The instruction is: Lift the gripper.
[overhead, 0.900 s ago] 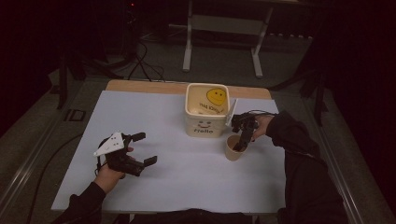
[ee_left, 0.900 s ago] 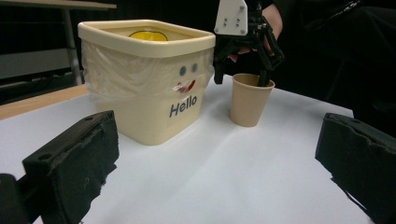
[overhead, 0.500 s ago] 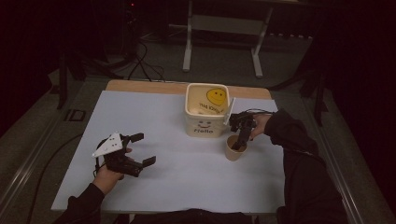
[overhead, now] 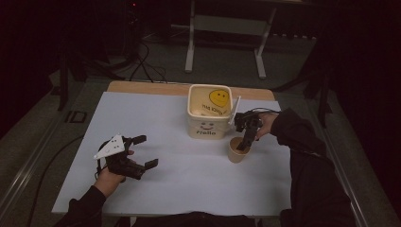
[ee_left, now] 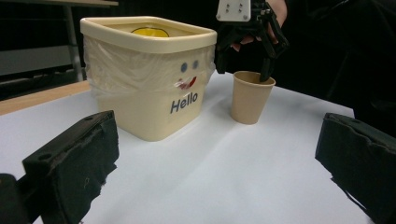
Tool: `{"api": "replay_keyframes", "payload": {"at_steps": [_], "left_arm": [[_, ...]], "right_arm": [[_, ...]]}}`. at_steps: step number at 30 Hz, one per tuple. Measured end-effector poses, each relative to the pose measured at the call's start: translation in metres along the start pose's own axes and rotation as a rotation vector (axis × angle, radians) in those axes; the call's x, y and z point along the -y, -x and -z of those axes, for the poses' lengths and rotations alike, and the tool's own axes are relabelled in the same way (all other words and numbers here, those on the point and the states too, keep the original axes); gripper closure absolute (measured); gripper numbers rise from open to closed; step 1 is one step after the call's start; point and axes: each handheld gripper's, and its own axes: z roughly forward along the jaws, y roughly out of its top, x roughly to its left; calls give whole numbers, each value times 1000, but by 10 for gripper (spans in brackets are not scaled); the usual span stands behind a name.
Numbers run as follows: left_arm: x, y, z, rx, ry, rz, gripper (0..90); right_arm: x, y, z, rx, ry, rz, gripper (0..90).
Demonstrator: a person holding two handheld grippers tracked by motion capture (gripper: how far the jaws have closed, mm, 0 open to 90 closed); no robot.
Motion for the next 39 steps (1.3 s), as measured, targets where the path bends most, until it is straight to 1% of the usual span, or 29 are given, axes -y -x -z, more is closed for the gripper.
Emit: {"api": "replay_keyframes", "payload": {"at_steps": [7,9,15,22,30,34,39], "left_arm": [[0,0,1,-4,-1,4,5],[0,-1,1,-4,0,6,6],[0,-1,2,-6,2,9,6],[0,-1,2,-6,3,10,6],[0,-2,2,-2,2,14,6],[0,-2,2,-1,1,13,6],[0,-2,2,0,2,15,6]], "right_arm": [[-1,-3,10,5,-9,-4,103],[-1,-3,13,8,-19,-4,103],[-2,-6,25,12,-26,-18,103],[-4,-11,40,24,-31,-9,103],[-8,-16,57,30,-24,-11,102],[-11,-20,66,32,-8,3,102],[-14,-24,73,41,-8,11,103]]}}
